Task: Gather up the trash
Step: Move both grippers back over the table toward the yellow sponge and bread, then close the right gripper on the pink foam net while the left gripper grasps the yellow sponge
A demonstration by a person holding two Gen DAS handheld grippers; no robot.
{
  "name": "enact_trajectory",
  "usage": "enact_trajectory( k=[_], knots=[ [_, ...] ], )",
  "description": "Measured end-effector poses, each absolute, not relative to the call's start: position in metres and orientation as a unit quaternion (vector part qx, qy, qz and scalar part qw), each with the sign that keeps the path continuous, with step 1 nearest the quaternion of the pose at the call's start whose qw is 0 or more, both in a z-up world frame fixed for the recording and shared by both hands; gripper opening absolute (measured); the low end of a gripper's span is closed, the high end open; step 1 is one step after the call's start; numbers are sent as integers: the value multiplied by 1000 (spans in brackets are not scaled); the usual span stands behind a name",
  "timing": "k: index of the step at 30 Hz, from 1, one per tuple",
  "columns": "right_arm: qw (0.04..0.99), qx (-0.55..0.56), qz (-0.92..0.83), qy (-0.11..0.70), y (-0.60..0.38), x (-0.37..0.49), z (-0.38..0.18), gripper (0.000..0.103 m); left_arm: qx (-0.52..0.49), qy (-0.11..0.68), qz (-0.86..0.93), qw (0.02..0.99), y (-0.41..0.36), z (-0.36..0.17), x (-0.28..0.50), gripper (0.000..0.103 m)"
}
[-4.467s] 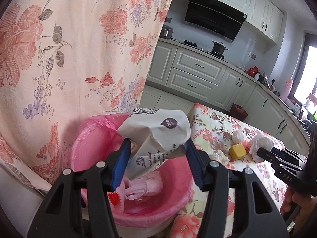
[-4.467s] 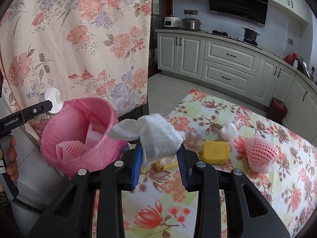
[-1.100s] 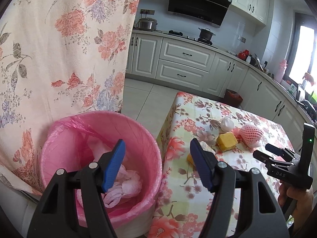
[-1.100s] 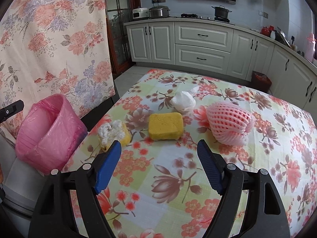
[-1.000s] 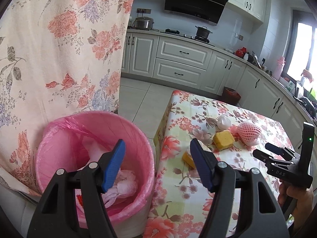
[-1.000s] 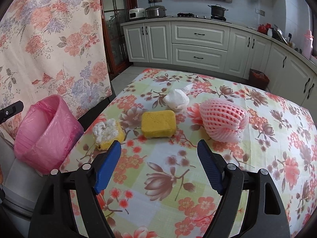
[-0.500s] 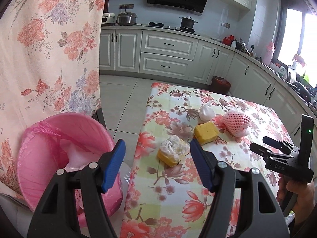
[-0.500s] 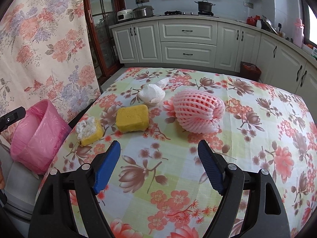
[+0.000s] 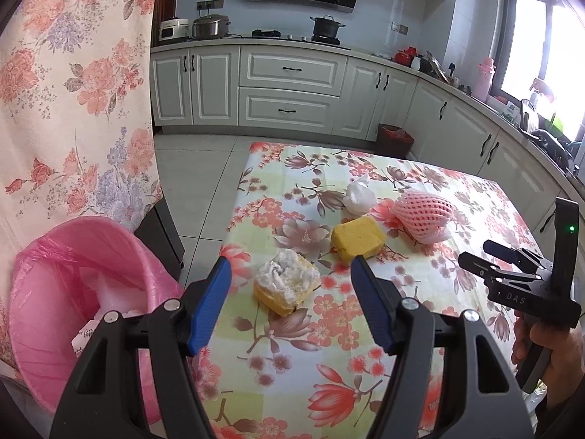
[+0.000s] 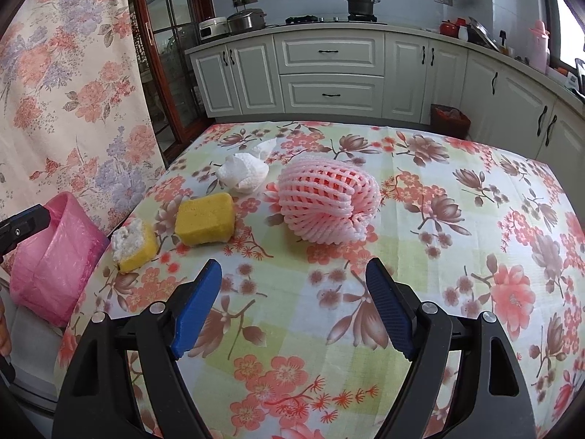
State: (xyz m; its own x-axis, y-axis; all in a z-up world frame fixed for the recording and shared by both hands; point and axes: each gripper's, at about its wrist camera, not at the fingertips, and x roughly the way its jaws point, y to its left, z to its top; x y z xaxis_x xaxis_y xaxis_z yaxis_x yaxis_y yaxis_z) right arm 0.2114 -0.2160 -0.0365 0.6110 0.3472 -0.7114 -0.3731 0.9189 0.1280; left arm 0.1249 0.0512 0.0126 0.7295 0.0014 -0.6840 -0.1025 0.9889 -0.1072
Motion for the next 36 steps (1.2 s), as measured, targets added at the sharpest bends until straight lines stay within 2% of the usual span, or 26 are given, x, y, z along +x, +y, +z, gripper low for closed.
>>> enact_trajectory(
  k=[21,36],
  knots=[
    [895,-19,197,401,-220,236,-50,77,-51,395,-8,917,17,-15,176,65],
    [903,-48,180,386,-206,286,-45,77,-53,408,-19,911,11,-31,203,65]
  ],
)
